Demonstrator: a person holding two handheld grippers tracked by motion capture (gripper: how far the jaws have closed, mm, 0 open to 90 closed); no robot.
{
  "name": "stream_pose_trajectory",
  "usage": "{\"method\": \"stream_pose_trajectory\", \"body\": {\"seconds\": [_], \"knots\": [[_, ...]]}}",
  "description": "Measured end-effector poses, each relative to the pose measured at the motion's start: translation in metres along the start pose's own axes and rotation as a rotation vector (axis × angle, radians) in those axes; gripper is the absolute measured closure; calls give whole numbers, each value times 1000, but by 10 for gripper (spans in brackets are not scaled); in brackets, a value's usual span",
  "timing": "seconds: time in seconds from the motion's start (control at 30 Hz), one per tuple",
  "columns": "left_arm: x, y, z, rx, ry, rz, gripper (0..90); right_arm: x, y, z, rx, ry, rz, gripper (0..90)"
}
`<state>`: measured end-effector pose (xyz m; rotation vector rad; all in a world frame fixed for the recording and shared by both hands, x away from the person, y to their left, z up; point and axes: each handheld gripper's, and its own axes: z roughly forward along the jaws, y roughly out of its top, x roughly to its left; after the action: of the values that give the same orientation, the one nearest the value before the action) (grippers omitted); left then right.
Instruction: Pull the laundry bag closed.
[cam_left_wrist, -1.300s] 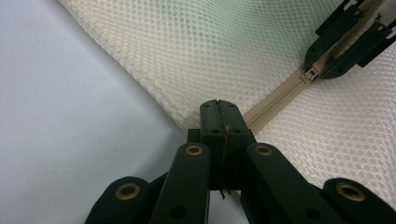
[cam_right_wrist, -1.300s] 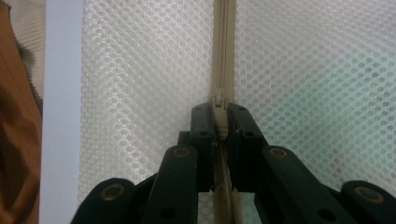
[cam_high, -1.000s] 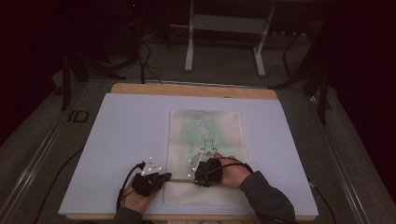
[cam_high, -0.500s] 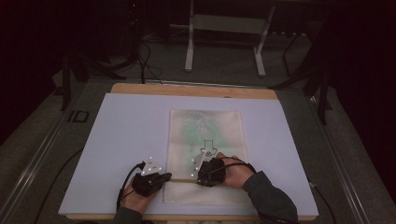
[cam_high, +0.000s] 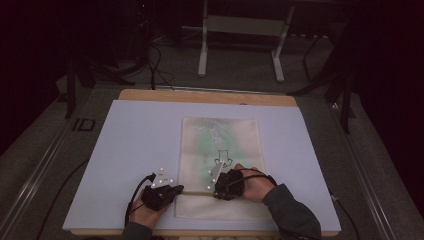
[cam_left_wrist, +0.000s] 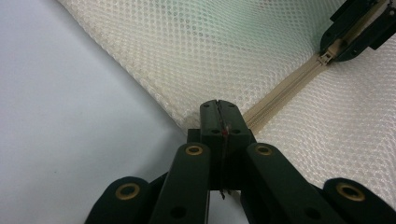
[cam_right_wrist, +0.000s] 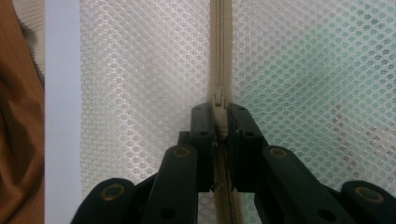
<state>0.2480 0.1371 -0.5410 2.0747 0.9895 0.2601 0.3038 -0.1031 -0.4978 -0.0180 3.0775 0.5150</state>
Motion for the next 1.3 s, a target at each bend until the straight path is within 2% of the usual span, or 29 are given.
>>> {"method": "stream_pose_trajectory", "body": {"seconds": [1.3], "knots": [[0,0,0,0,-1,-4,895,1,-24,-8,0,1,40,823]]}}
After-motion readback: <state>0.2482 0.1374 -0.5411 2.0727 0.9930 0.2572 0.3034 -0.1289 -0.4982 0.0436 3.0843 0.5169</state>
